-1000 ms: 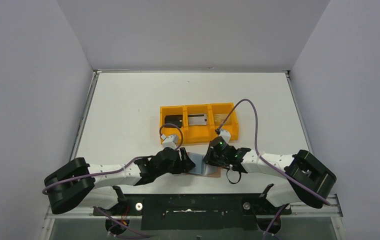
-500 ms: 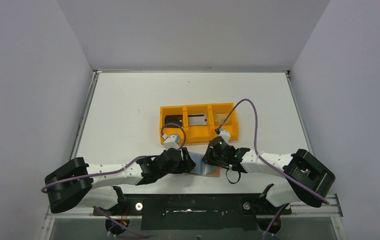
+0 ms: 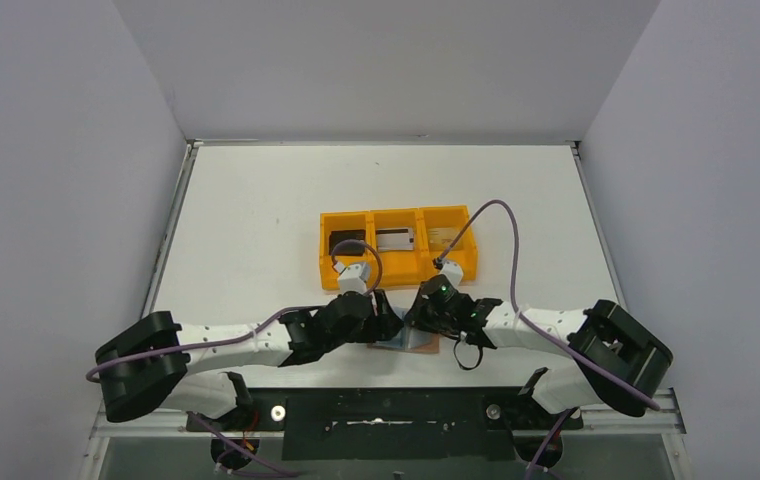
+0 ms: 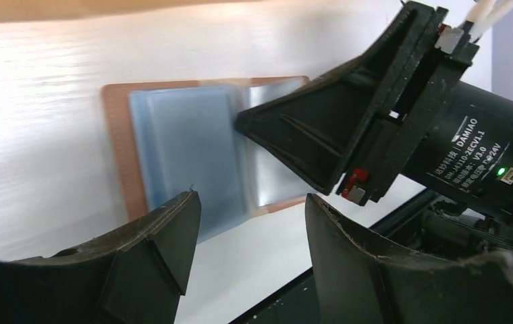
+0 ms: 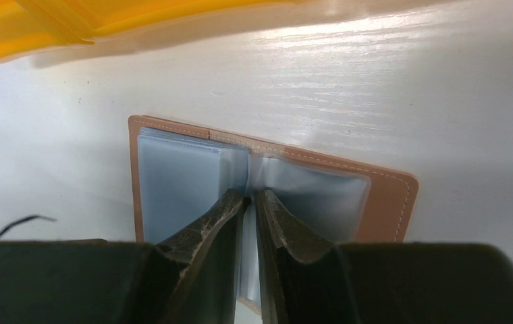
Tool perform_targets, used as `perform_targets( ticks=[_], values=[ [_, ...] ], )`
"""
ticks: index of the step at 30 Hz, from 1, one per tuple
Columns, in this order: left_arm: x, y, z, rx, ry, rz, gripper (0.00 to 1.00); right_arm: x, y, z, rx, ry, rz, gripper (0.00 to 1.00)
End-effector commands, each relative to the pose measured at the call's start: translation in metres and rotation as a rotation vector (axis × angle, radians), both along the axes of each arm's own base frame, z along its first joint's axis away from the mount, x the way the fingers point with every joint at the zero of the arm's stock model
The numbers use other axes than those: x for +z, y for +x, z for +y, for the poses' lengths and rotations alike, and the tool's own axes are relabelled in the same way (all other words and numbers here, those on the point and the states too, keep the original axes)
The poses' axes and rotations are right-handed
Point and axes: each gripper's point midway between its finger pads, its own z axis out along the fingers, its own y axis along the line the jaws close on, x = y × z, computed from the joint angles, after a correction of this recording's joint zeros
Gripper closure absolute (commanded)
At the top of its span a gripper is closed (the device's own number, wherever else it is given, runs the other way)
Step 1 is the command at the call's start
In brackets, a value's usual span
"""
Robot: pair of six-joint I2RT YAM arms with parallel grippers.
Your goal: Take the credit cards out of the card holder
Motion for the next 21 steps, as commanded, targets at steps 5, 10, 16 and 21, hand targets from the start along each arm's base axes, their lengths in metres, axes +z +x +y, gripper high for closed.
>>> perform_targets(
  ticks=[5,10,16,21],
  values=[
    [-0.007,-0.001,-0.023,-0.03,-0.022,0.043,0.44,-0.019,-0.018,-0.023,-0.018,-0.068,0.054,0.82],
    [-0.013,0.002,-0.016,0.004,0.02,0.049,0.44,-0.018,-0.017,-0.024,-0.027,-0.063,0.046,0.81],
    [-0.014,0.005,-0.009,0.035,0.056,0.053,0.44,-0.02,-0.018,-0.023,-0.025,-0.062,0.053,0.81],
    [-0.017,0.002,-0.014,0.01,0.04,0.057,0.44,-0.02,-0.017,-0.023,-0.027,-0.06,0.053,0.81]
  ],
)
